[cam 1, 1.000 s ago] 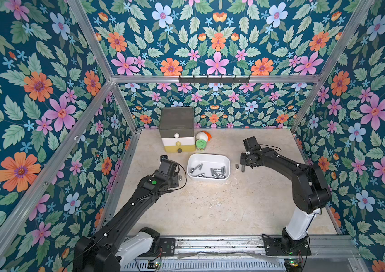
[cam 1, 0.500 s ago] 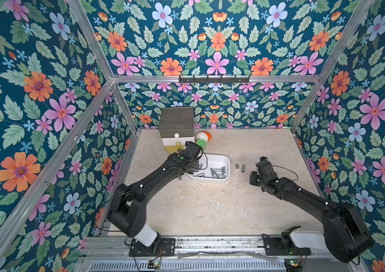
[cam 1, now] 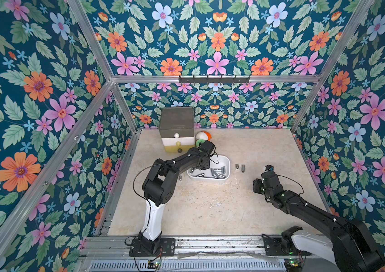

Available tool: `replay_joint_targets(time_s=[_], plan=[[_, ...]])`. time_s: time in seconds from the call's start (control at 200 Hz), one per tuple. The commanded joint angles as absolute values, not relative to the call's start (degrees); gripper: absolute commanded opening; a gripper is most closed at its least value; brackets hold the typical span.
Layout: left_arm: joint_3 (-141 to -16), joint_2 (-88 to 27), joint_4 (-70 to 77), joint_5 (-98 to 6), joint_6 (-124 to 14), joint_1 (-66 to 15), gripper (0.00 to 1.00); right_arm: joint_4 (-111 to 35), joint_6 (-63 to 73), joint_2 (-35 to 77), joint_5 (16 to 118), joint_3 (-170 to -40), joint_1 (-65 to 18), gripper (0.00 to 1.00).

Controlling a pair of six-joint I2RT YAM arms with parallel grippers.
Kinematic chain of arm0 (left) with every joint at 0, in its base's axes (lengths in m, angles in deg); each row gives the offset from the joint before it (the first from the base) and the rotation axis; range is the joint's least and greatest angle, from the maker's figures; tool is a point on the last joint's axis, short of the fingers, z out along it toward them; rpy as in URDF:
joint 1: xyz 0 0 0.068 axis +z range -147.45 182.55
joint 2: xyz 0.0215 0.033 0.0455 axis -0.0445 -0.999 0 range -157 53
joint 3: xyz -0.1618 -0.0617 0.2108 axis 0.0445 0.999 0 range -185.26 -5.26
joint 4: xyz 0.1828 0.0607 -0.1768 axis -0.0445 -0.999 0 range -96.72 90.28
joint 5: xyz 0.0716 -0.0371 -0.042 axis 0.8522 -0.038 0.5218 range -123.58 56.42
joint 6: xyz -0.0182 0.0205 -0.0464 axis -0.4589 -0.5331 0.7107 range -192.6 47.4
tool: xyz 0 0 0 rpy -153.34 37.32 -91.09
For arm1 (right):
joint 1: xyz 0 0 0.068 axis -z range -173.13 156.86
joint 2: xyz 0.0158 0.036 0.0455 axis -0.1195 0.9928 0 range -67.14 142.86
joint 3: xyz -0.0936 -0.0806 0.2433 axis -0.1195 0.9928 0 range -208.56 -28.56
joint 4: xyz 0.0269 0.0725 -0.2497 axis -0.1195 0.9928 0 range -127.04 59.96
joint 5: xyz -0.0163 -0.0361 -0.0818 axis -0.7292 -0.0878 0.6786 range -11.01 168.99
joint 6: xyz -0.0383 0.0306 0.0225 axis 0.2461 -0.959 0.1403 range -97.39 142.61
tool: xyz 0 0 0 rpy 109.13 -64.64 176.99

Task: Take out the socket from the storage box
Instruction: Pick up the socket head from the storage box.

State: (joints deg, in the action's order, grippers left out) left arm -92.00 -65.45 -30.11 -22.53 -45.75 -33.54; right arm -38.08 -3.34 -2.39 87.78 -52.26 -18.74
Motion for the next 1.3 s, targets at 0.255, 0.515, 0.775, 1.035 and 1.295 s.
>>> replay_joint_targets(time_s=[0.255,0.515,0.775,1.035,1.295], plan=[[-93.34,-68.52,-29.01,-22.54,-45.77,-33.47,0.31,-40.28,-3.94,-1.14,87.15,-52.29,-18.84,0.41],[-92.74,-70.64,-27.78,-22.94,-45.53,-33.48,0.29,-40.53,-4.08,-1.29,87.06,-52.08,-18.85,0.4],[-92.03,-72.24,-27.14,-22.65,-45.36,-33.44,0.23,-40.93,-3.93,-0.65,86.97,-52.11,-18.89,0.41],[-90.89,-71.9,-25.93,-24.08,-45.53,-33.46,0.13,-41.98,-3.46,-0.12,90.24,-51.99,-21.55,0.4],[-90.93,-69.99,-26.2,-24.66,-45.71,-33.45,0.03,-42.05,-2.44,0.86,93.71,-52.5,-25.48,0.4]])
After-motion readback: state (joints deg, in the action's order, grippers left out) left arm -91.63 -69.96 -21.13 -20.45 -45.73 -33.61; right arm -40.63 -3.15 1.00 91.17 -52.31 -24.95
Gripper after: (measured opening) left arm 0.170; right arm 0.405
